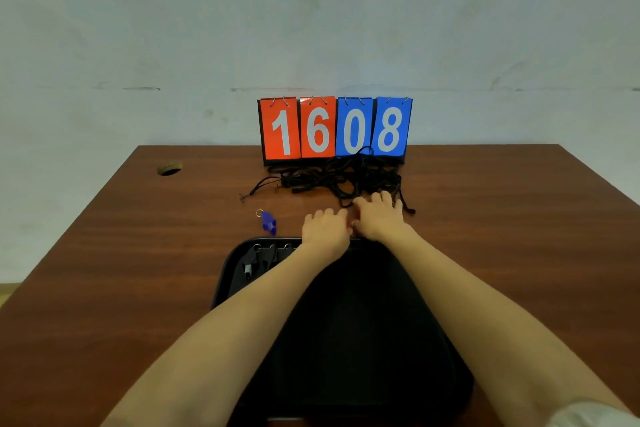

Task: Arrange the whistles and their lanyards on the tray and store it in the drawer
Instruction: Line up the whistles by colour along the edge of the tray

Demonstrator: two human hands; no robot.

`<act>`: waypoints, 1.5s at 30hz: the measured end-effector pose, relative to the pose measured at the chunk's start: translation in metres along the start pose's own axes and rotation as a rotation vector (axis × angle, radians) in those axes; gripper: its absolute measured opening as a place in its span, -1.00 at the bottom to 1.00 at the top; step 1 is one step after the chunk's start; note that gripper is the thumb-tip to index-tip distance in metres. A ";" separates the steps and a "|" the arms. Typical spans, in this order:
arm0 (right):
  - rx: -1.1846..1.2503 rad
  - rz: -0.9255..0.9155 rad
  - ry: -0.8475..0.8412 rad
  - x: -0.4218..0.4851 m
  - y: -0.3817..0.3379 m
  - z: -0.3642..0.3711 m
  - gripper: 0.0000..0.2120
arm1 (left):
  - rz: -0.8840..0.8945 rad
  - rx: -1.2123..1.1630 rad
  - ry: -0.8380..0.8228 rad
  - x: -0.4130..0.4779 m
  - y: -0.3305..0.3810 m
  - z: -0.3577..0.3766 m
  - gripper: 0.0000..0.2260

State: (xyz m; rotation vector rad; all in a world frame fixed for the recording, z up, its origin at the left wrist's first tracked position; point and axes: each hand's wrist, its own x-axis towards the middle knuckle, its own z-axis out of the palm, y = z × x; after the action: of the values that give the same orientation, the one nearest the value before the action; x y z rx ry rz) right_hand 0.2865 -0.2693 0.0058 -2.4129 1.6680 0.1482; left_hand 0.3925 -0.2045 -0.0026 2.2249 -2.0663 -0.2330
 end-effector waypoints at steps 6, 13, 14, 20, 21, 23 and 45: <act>-0.083 -0.011 0.101 0.008 -0.005 0.012 -0.63 | -0.006 -0.001 -0.029 0.023 0.001 -0.006 -0.68; 0.251 -0.107 0.335 -0.017 -0.002 0.001 -0.62 | 0.006 -0.210 0.233 -0.011 -0.010 -0.024 -0.66; 0.285 -0.112 0.372 -0.025 -0.003 -0.001 -0.63 | 0.012 -0.221 0.276 -0.022 -0.010 -0.025 -0.67; 0.544 -0.069 0.448 -0.090 -0.012 -0.002 -0.61 | 0.075 -0.065 0.368 -0.090 -0.004 -0.014 -0.82; 0.572 -0.059 0.433 -0.100 -0.013 0.000 -0.63 | 0.099 -0.020 0.381 -0.099 -0.002 -0.011 -0.86; 0.615 -0.041 0.398 -0.118 -0.014 0.005 -0.66 | 0.145 0.092 0.389 -0.113 0.002 -0.006 -0.84; 1.064 0.174 0.263 -0.138 -0.004 0.045 -0.82 | 0.147 0.168 0.111 -0.113 -0.009 0.010 -0.63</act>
State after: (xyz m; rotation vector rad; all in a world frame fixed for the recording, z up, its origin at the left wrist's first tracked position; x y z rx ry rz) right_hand 0.2423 -0.1324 -0.0104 -1.5070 1.4653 -0.8415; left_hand 0.3921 -0.0912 -0.0083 2.1045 -2.2501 0.0767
